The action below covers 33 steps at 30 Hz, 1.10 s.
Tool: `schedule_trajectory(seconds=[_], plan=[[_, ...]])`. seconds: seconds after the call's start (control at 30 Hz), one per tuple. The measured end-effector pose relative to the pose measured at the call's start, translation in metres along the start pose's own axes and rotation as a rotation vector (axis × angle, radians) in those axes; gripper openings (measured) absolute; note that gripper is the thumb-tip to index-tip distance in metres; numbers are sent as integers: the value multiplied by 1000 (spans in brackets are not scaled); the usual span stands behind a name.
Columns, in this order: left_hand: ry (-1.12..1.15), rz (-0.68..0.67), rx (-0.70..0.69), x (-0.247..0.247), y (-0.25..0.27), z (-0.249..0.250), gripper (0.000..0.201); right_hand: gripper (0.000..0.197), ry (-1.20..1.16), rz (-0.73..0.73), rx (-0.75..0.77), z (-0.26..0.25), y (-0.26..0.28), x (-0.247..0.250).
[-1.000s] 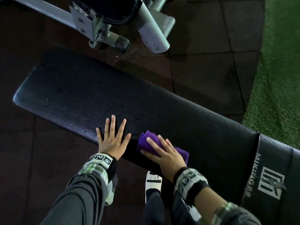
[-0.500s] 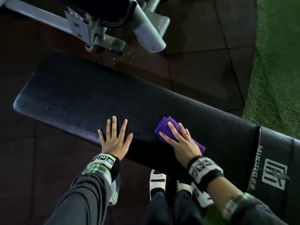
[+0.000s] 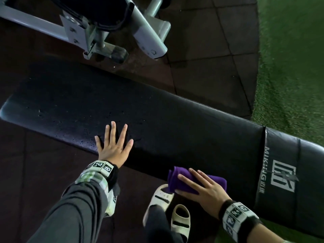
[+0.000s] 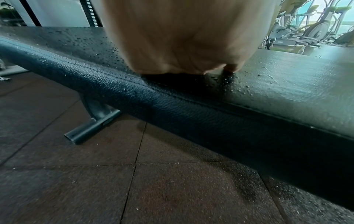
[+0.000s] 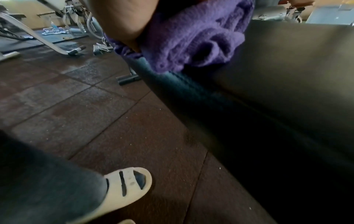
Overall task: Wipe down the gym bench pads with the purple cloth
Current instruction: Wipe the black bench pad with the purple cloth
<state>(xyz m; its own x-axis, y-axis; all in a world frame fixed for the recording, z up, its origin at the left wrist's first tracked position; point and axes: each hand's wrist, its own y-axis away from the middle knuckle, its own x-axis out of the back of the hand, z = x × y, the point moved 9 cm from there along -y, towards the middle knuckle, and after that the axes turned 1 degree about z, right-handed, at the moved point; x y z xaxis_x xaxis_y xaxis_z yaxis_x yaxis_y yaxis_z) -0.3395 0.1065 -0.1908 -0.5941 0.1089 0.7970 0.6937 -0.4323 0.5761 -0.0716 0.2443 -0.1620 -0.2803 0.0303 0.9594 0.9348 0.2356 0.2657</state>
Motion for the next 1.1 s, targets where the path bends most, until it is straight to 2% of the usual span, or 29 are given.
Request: schedule_trajectory(seconds=[0.13, 0.27, 0.33, 0.5, 0.57, 0.63, 0.8, 0.87, 1.1], plan=[[-20, 43, -48, 3, -1, -1, 61, 62, 84, 62, 3, -3, 8, -4], [-77, 111, -165, 16, 5, -14, 62, 60, 92, 135, -22, -19, -9, -4], [-113, 116, -202, 22, 4, -21, 63, 60, 127, 167, -19, -31, -31, 1], [-151, 55, -162, 18, 0, -34, 66, 57, 175, 221, -64, -58, -109, 18], [-141, 42, -163, 15, -1, -34, 65, 55, 169, 233, -81, -65, -123, 21], [-142, 11, -165, 14, 0, -33, 65, 55, 162, 234, -97, -62, -111, 19], [-175, -45, -184, 13, 0, -37, 64, 66, 220, 183, -97, -36, -29, -3], [-179, -44, -178, 12, -1, -36, 64, 66, 220, 151, -105, -32, -21, -6], [-164, -42, -170, 11, 0, -35, 63, 56, 185, 181, -86, -66, -128, 22]])
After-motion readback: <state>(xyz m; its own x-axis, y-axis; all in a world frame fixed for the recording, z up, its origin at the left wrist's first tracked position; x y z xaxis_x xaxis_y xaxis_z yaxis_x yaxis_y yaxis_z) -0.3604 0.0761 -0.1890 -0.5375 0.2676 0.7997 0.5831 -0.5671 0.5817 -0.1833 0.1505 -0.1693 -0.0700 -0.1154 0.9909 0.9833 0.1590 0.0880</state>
